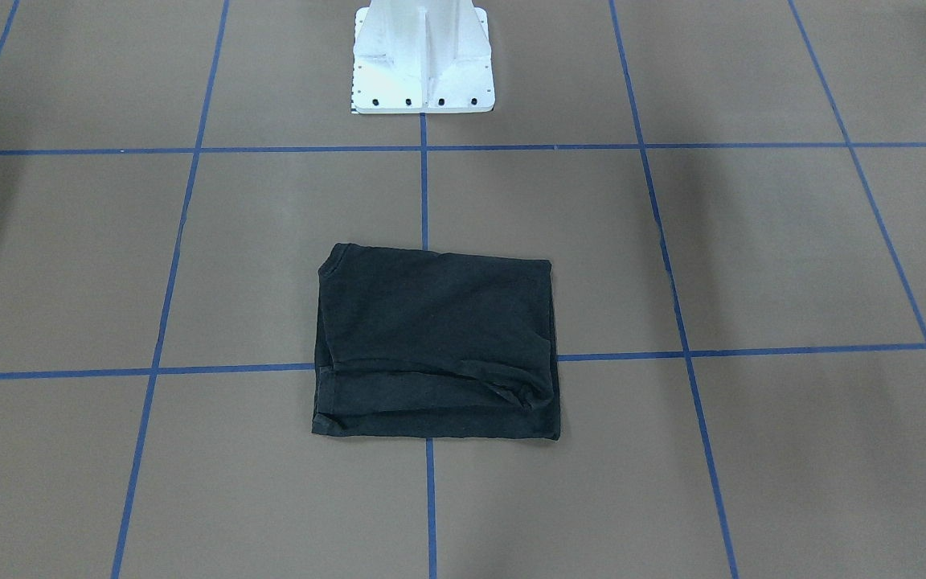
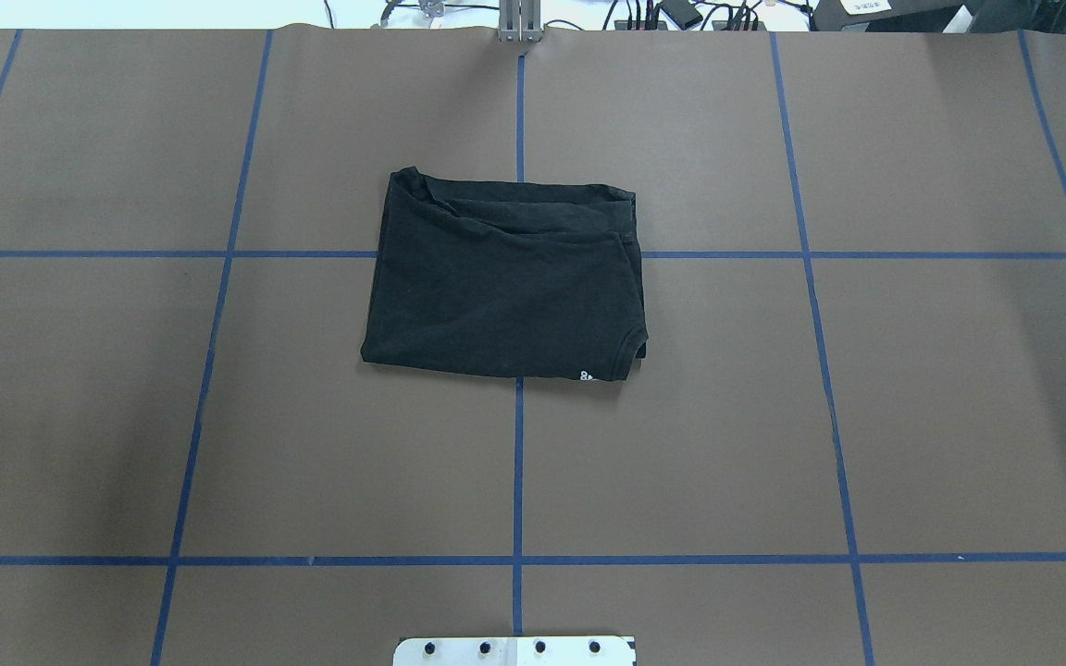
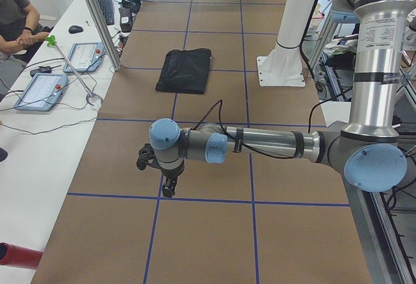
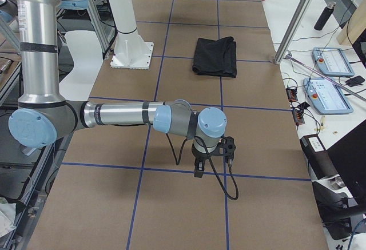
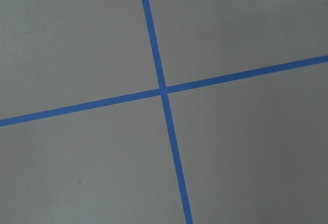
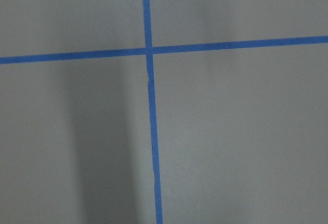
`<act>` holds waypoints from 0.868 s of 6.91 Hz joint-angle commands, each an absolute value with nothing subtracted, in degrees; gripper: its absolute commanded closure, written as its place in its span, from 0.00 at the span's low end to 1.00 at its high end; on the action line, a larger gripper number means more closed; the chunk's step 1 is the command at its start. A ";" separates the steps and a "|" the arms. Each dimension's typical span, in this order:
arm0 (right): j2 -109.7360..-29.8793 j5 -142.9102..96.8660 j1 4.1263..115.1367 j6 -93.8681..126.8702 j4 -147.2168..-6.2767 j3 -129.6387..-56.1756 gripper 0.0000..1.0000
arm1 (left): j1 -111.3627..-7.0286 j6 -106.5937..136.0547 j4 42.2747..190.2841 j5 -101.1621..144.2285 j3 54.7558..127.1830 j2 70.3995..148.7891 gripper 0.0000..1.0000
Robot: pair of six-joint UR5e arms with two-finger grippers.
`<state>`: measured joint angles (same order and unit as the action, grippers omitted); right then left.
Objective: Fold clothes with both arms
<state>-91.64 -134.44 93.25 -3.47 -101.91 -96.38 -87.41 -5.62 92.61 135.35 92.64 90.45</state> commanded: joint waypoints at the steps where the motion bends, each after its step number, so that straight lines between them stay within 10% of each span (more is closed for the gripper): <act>1: -92.20 -134.30 93.25 -2.73 -98.97 -95.80 0.00 | -87.45 -5.63 92.64 135.35 92.64 90.53 0.00; 6: -91.94 -134.12 93.25 1.02 -95.72 -95.01 0.00 | -87.36 0.08 92.81 134.57 92.99 90.97 0.00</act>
<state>-92.13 -134.13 93.25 -1.69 -96.09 -95.08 -87.40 -2.30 92.74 135.12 92.86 90.78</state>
